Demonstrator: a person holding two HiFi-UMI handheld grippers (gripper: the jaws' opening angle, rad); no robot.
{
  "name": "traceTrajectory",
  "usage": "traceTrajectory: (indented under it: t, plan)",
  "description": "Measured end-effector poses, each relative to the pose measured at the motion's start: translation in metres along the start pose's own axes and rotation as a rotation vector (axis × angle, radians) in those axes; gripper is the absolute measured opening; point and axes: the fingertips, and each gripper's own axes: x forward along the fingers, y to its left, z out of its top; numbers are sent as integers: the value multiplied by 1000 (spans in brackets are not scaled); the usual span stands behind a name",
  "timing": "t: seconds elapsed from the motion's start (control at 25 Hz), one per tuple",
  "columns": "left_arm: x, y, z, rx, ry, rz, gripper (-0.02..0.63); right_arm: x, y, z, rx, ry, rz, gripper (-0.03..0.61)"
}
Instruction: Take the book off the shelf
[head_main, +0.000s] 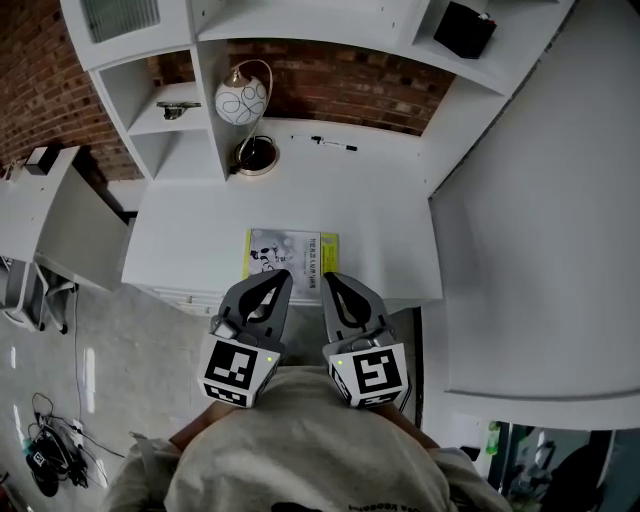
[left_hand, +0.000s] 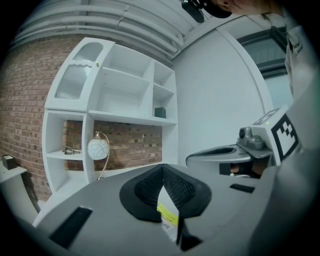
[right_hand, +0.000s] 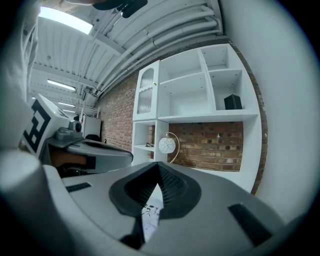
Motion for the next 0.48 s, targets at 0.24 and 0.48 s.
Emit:
traceTrajectory:
  t: [0.24, 0.48]
  plan:
    - [-5, -10, -9, 7, -6, 9, 11, -9, -3, -8, -24, -20, 2, 17]
    - [-7, -11, -10, 14, -11, 18, 11, -12, -3, -13, -34, -16, 8, 17]
